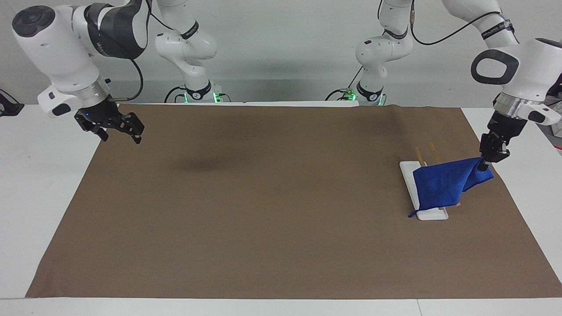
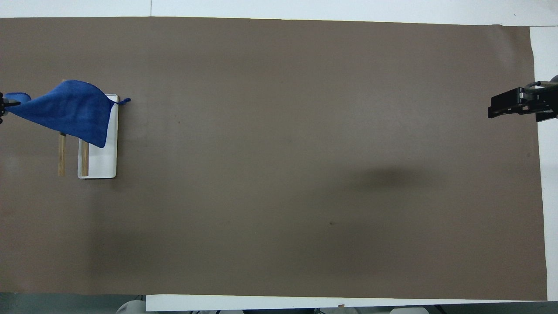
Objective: Right arm passes towel to left arm to hang
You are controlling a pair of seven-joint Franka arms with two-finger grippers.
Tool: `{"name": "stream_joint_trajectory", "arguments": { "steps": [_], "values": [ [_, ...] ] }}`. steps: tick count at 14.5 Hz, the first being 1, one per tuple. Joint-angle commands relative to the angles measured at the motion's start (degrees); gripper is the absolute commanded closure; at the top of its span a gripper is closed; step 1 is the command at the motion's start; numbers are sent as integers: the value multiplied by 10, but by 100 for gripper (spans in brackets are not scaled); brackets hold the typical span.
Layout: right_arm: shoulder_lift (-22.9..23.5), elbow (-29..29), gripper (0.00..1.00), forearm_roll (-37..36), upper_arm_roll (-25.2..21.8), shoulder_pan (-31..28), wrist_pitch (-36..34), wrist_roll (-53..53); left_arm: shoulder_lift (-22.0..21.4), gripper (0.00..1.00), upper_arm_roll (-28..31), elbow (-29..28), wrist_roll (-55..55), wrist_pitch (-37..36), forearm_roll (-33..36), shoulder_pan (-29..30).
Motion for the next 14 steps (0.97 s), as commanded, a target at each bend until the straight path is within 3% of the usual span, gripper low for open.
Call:
{"name": "stream_joint_trajectory", "arguments": {
  "steps": [1, 3, 4, 5, 6, 9, 14],
  "values": [
    [-9, -9, 0, -4, 5, -4, -3, 5, -39, 98, 0, -45, -11, -17, 11, 1],
    [-9, -9, 0, -3, 5, -4, -3, 6, -43, 94, 0, -50, -7, -19, 14, 11],
    [-9, -9, 0, -3, 5, -6, -4, 6, -43, 88, 0, -49, -7, -22, 15, 18],
    [-9, -9, 0, -3, 5, -7, -3, 9, -43, 53, 0, -48, -7, -27, 14, 20],
    [-9, -9, 0, -2, 5, -8, -3, 10, -43, 1, 0, -45, -8, -34, 16, 20],
    [-9, -9, 0, -2, 5, -11, -4, 10, -39, 0, 0, -29, -5, -54, 90, 20],
    [-10, -9, 0, -2, 4, -9, -5, 9, 4, 0, -5, 109, 11, -213, 172, 9]
  ]
}}
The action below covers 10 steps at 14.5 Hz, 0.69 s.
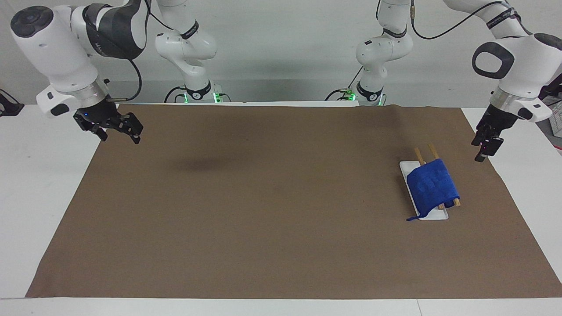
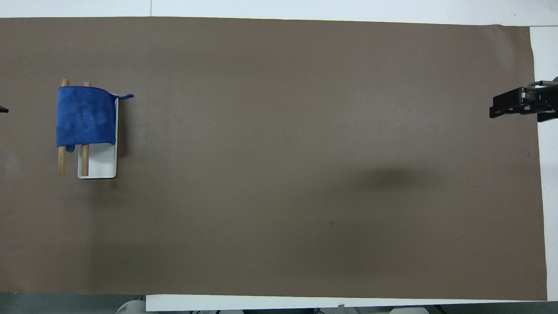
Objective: Right arm passes towel to left arm to hang
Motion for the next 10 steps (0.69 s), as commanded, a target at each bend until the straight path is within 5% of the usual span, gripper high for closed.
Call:
{"name": "stream_joint_trajectory", "arguments": {
  "steps": [1, 4, 7, 10],
  "values": [
    [-10, -9, 0, -2, 3, -4, -5, 7, 39, 0, -6, 108, 38, -126, 32, -17],
    [-10, -9, 0, -2, 4, -3, -5, 7, 45, 0, -6, 183, 209, -274, 33, -64],
    [-10, -9, 0, -2, 4, -3, -5, 7, 66, 0, 1, 257, 256, -375, 49, -135],
    [-10, -9, 0, -2, 4, -3, -5, 7, 90, 0, -5, 317, 354, -453, 43, -142]
  ]
}}
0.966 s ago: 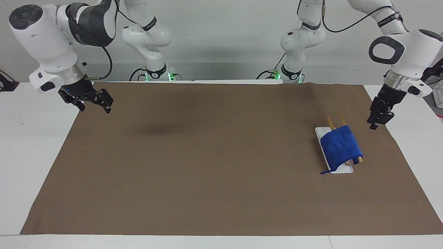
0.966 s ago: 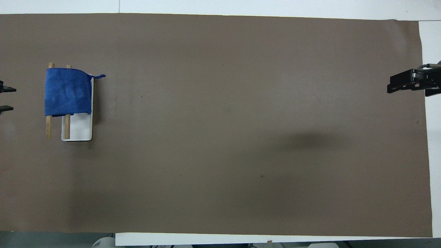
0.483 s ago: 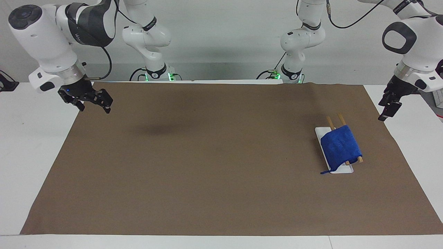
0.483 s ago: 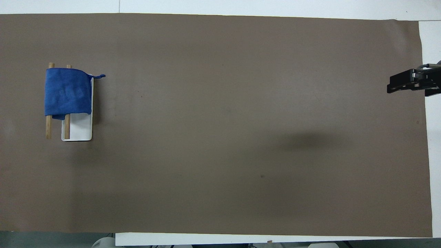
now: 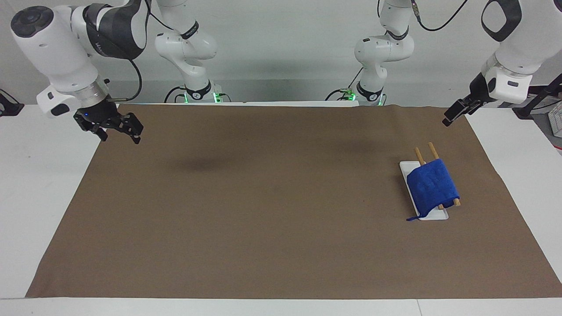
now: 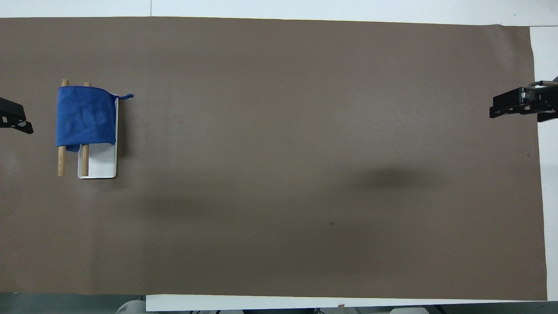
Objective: Right arm passes towel to left arm to hang
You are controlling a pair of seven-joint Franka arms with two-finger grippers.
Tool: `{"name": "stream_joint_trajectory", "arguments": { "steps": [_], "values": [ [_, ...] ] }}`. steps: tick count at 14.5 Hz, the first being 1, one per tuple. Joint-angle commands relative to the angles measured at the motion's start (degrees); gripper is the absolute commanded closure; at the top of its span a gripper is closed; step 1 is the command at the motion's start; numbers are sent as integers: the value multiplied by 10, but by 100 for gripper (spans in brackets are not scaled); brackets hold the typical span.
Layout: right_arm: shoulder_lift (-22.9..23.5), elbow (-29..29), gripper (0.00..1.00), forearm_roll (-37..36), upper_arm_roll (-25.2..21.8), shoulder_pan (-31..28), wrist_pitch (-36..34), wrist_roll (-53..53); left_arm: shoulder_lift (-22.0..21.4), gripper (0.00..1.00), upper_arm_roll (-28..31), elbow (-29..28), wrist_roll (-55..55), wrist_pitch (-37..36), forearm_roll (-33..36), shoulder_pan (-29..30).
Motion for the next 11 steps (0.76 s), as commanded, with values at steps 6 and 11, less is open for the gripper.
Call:
{"name": "stream_joint_trajectory", "arguments": {
  "steps": [6, 11],
  "values": [
    [-10, -9, 0, -2, 4, -3, -5, 7, 7, 0, 6, 33, 99, -42, -17, 0],
    [-10, -9, 0, -2, 4, -3, -5, 7, -3, 0, 6, 24, 99, -21, -22, -5]
  ]
}}
